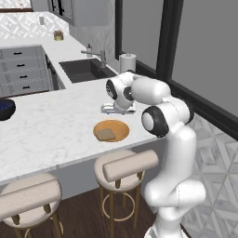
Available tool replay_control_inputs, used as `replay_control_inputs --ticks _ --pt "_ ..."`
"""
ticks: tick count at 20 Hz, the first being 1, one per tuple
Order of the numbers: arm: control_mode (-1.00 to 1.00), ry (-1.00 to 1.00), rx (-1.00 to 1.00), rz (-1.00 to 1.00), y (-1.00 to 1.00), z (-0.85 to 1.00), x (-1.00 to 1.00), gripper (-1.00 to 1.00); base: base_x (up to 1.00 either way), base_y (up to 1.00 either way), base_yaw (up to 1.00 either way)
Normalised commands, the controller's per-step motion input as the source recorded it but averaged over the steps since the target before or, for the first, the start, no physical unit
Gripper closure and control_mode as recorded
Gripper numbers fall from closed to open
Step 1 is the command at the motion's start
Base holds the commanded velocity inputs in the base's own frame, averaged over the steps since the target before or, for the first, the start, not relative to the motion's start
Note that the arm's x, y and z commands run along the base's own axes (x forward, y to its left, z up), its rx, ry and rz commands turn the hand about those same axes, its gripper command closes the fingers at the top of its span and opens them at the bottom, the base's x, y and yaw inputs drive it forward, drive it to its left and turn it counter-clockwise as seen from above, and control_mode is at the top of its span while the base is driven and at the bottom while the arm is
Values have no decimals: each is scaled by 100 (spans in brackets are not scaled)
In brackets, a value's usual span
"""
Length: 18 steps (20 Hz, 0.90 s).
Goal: Start the toaster. Once the lever pops up, take the bread to the plate on the dining counter.
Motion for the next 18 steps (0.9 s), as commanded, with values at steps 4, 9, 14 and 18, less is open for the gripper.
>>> replay_control_inputs --ticks 4,9,14,18 --pt "-100 -35 4 -5 -17 100 -55 -100 0 0 0" --pt "-100 -49 13 -5 -82 100 -100 -100 0 0 0" --pt "-100 -53 20 0 -100 100 -100 -100 0 0 0" --pt "-100 -31 17 1 -79 93 -100 -100 0 0 0"
